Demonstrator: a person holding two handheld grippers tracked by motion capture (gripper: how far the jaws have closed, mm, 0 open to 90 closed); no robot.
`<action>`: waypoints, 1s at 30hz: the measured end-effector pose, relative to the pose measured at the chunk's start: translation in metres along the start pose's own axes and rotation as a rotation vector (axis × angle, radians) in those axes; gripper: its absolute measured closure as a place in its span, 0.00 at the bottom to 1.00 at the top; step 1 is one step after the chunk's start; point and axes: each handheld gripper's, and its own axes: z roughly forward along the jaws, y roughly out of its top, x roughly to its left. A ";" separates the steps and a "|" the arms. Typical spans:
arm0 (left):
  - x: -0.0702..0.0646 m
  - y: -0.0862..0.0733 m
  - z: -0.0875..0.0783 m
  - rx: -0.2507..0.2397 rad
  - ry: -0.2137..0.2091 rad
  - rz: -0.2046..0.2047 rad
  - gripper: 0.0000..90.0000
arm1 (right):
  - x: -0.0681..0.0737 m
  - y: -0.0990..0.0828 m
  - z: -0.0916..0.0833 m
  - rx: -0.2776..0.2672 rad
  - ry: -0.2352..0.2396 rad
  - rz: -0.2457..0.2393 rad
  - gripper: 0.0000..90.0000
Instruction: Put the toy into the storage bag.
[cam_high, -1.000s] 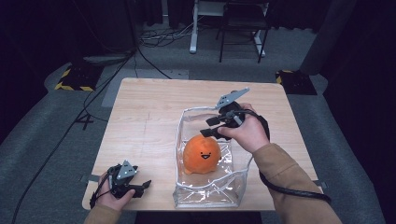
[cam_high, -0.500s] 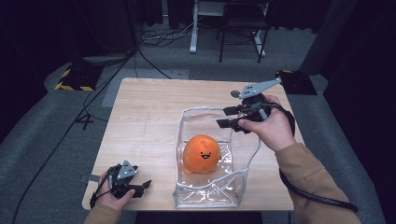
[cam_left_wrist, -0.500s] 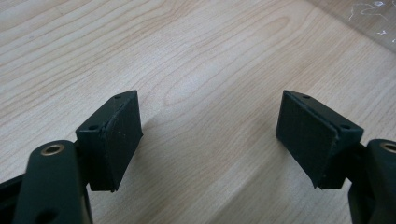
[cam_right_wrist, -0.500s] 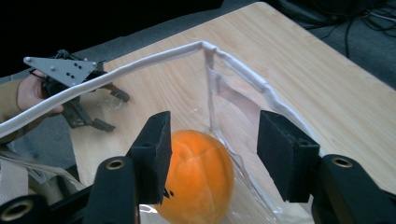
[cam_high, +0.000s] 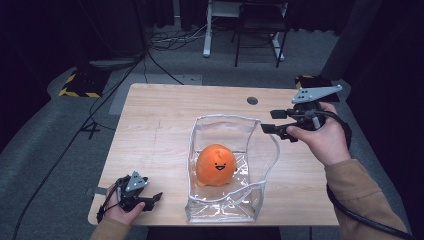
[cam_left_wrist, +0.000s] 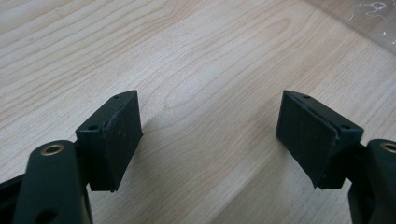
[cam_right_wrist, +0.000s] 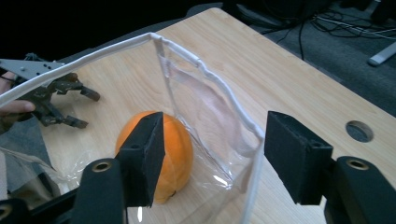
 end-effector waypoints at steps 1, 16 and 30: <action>0.000 0.000 0.000 0.000 0.000 0.000 0.25 | 0.000 0.000 0.000 0.000 0.000 0.000 0.42; 0.000 0.001 0.001 0.001 0.001 -0.007 0.25 | -0.024 -0.049 -0.018 -0.003 -0.053 0.084 0.37; 0.000 0.001 0.001 0.001 0.001 -0.007 0.25 | -0.038 -0.109 -0.015 0.014 -0.082 0.147 0.34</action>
